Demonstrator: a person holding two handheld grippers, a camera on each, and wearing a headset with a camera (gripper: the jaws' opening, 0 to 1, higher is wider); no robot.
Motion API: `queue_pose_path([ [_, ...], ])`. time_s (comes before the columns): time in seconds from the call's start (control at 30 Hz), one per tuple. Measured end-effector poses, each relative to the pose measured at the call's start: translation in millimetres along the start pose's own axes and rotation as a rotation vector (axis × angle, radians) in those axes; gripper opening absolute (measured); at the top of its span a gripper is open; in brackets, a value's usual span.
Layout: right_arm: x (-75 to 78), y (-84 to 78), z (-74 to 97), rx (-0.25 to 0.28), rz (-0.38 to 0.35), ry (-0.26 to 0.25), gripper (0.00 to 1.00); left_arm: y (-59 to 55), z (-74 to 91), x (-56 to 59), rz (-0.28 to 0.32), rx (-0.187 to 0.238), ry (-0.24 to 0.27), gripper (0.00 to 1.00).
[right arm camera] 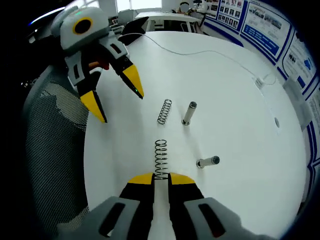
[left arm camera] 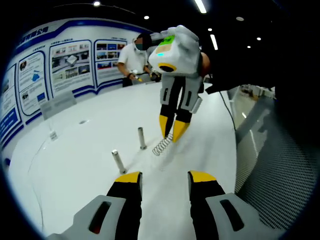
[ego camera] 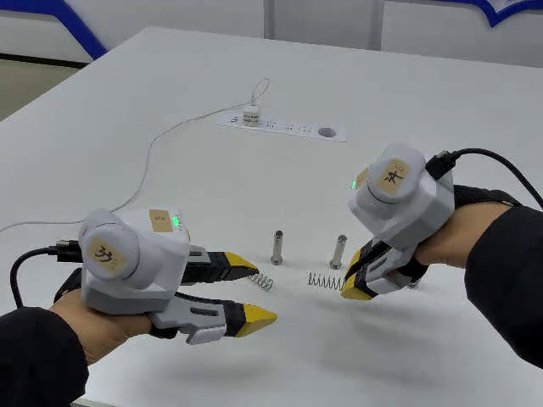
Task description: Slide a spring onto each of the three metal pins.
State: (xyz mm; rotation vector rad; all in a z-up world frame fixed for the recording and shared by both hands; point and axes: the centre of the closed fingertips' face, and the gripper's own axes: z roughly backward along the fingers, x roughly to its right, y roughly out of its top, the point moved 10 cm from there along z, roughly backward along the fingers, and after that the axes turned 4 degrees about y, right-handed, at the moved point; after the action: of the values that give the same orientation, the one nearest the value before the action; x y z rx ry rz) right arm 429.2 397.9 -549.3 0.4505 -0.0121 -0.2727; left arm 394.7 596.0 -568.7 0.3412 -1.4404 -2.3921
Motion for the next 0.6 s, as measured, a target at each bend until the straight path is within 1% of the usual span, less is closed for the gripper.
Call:
queue_pose_path([
  [0.27, -19.4, 22.2, 10.8, 0.017, 0.081, 0.037, 0.11, 4.3, -4.7, 0.4, -0.023, -0.003, -0.015, 0.36],
  [0.4, -27.1, 32.4, 13.1, 0.019, 0.121, 0.044, 0.11, 7.4, -6.5, 2.2, -0.039, -0.001, -0.028, 0.35],
  [0.6, -33.1, 40.3, 11.6, 0.008, 0.156, 0.057, 0.11, 11.1, -7.8, 4.4, -0.066, 0.012, -0.042, 0.3],
])
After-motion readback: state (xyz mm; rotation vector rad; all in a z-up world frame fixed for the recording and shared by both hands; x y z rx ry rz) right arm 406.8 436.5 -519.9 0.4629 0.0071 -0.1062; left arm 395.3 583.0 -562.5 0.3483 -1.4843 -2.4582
